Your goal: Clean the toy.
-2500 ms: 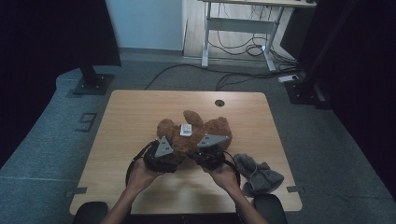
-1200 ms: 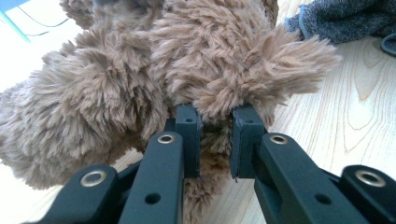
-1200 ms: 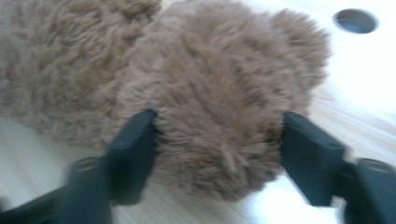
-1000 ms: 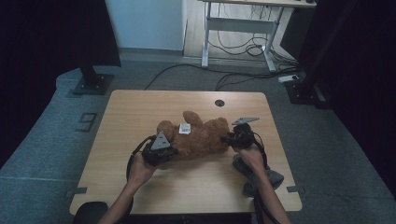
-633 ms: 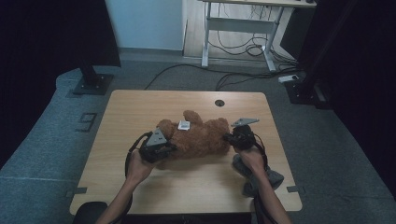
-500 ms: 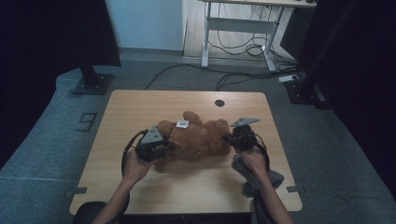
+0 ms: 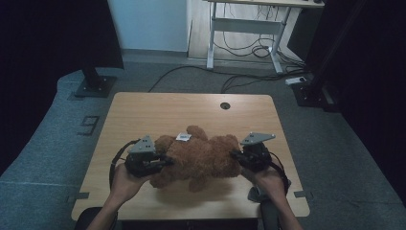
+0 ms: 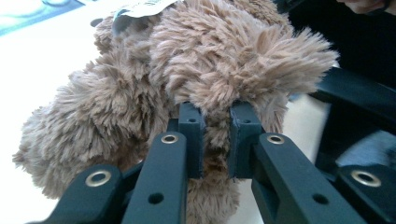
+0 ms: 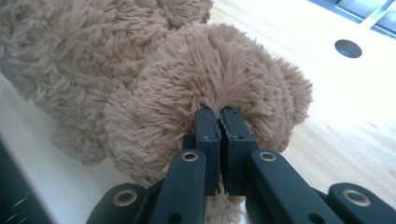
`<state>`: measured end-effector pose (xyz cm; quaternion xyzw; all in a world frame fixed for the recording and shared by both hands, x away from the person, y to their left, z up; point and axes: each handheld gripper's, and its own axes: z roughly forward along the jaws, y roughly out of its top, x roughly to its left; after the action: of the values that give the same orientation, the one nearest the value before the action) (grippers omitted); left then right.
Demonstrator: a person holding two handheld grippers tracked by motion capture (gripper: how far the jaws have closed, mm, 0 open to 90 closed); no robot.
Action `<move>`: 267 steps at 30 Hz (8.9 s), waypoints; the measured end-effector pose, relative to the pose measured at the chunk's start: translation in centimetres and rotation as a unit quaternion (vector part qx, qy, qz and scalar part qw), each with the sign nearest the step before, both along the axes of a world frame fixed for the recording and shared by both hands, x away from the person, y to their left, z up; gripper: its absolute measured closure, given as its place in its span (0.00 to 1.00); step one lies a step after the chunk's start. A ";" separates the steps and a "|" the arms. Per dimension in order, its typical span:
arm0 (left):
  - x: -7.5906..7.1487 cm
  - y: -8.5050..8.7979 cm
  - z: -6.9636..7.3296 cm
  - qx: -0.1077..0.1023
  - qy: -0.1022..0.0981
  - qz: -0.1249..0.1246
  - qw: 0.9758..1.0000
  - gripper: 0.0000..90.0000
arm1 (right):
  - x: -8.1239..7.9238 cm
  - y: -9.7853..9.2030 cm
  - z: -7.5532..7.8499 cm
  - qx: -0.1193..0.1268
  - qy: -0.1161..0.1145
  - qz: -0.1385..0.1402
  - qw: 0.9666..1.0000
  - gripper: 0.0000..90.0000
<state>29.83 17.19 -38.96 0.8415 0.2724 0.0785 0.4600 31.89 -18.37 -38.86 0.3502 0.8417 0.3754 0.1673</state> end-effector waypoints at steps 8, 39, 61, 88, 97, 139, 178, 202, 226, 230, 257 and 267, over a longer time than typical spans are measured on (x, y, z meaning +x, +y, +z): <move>-1.1 0.4 -2.0 -0.004 0.058 -0.015 0.998 0.86 | -3.0 -0.3 -0.9 0.001 0.030 0.020 0.999 0.97; 0.3 1.5 -5.2 0.038 0.009 -0.010 0.999 0.29 | -1.0 -2.0 -3.8 0.012 0.022 -0.005 1.000 0.45; 2.2 2.5 -7.8 -0.021 0.006 -0.015 1.000 0.34 | 2.5 -9.1 -12.4 -0.088 0.062 -0.137 0.985 0.30; 1.6 2.9 -10.3 -0.057 -0.013 -0.022 0.998 0.63 | 0.0 -8.5 -5.1 0.024 0.022 -0.104 0.994 0.90; 1.4 2.8 -10.4 -0.058 -0.016 -0.020 0.998 0.63 | 0.6 -4.1 -0.7 0.044 -0.002 -0.031 0.999 0.89; 1.1 2.7 -10.8 -0.046 -0.019 -0.020 0.999 0.61 | 5.6 -3.1 -7.6 -0.006 0.075 -0.041 0.996 0.89; 1.2 2.8 -11.0 -0.049 -0.012 -0.014 0.999 0.61 | -0.3 4.0 -3.2 -0.012 0.040 0.102 0.994 0.87; 1.3 2.8 -11.0 -0.052 -0.007 -0.012 0.999 0.61 | -3.0 -5.1 -7.8 -0.004 0.085 -0.017 0.996 0.87; 1.3 2.8 -11.1 -0.052 -0.007 -0.016 0.998 0.61 | -2.9 5.8 -6.0 0.024 0.076 0.155 0.985 0.87; 1.3 2.8 -11.1 -0.053 -0.007 -0.016 0.998 0.61 | -3.3 5.4 -7.1 0.030 0.092 0.166 0.981 0.87; 1.4 2.9 -11.2 -0.056 -0.003 -0.017 0.998 0.61 | -5.8 2.0 -9.5 0.010 0.110 0.138 0.984 0.87; 1.3 2.9 -11.2 -0.056 -0.003 -0.017 0.998 0.61 | -4.9 6.6 -5.1 0.065 0.044 0.192 0.978 0.86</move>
<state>31.17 20.10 -50.14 0.8187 0.2602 0.0581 0.5086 26.94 -11.81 -43.99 0.2081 0.8737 0.4386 0.0318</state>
